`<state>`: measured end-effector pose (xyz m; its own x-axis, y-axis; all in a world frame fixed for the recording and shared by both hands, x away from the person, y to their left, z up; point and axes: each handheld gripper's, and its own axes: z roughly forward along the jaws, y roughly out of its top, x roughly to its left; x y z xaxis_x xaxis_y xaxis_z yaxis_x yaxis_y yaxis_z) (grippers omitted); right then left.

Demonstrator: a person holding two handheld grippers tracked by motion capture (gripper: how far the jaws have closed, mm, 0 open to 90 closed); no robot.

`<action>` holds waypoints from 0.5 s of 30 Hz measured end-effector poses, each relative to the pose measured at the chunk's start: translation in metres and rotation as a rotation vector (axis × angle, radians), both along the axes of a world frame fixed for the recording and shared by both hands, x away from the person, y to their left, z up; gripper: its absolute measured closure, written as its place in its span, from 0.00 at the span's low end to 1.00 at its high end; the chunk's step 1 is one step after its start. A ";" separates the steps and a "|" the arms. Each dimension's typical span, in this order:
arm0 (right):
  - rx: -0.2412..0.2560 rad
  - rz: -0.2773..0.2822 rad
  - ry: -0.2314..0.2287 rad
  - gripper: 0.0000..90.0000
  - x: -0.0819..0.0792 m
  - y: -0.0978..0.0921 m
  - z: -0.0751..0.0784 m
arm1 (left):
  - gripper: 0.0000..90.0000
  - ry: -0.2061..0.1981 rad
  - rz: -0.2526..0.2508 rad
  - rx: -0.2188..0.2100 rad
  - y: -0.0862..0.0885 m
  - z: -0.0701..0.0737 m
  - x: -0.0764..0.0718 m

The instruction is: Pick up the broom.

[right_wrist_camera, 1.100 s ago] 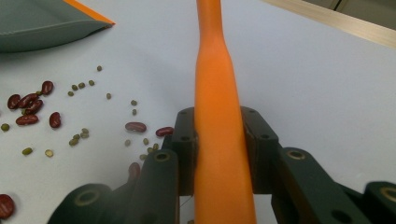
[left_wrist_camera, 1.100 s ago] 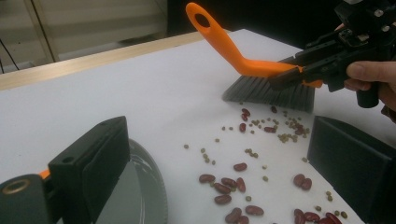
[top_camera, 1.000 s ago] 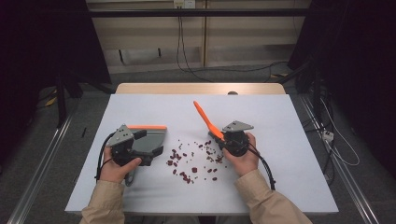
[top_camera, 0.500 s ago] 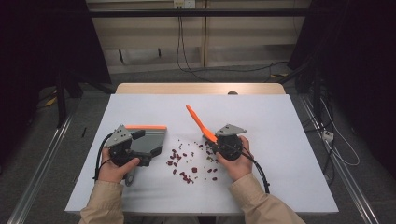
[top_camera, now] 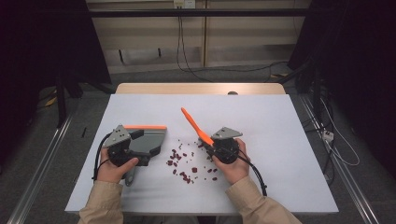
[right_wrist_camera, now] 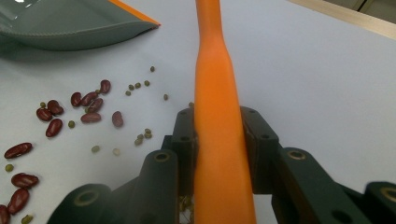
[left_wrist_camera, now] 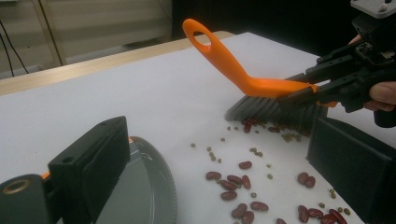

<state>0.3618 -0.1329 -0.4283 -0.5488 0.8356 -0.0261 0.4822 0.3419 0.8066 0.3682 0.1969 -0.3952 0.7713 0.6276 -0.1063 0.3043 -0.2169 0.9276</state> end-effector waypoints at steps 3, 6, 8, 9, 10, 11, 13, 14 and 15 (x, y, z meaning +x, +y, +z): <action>0.000 0.005 0.002 0.79 -0.001 0.001 0.000 | 0.06 0.004 0.000 0.005 0.000 -0.001 0.000; 0.003 0.015 0.003 0.79 -0.001 0.001 0.000 | 0.06 0.004 0.000 0.008 0.000 -0.001 0.000; 0.004 0.011 0.003 0.79 -0.001 0.001 0.001 | 0.06 0.006 -0.003 0.009 -0.001 -0.002 0.000; 0.008 0.010 0.004 0.79 -0.001 0.001 0.001 | 0.06 0.008 -0.002 0.007 -0.001 -0.002 0.000; 0.010 0.006 0.006 0.79 -0.001 0.000 0.001 | 0.06 0.010 0.000 0.000 -0.001 -0.002 0.000; 0.011 0.009 0.007 0.79 -0.001 0.000 0.001 | 0.06 0.009 0.000 0.000 -0.001 -0.002 0.000; 0.007 0.012 0.006 0.79 -0.001 0.001 0.001 | 0.06 0.006 -0.003 0.007 -0.001 -0.003 0.001; 0.007 0.014 0.005 0.79 -0.001 0.001 0.001 | 0.06 0.007 -0.003 0.005 -0.001 -0.003 0.002; 0.006 0.013 0.003 0.79 -0.002 0.001 0.000 | 0.06 0.008 -0.001 0.002 -0.001 -0.003 0.002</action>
<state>0.3602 -0.1318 -0.4280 -0.5594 0.8287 -0.0192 0.4804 0.3430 0.8072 0.3703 0.1957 -0.3980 0.7713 0.6267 -0.1112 0.3113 -0.2191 0.9247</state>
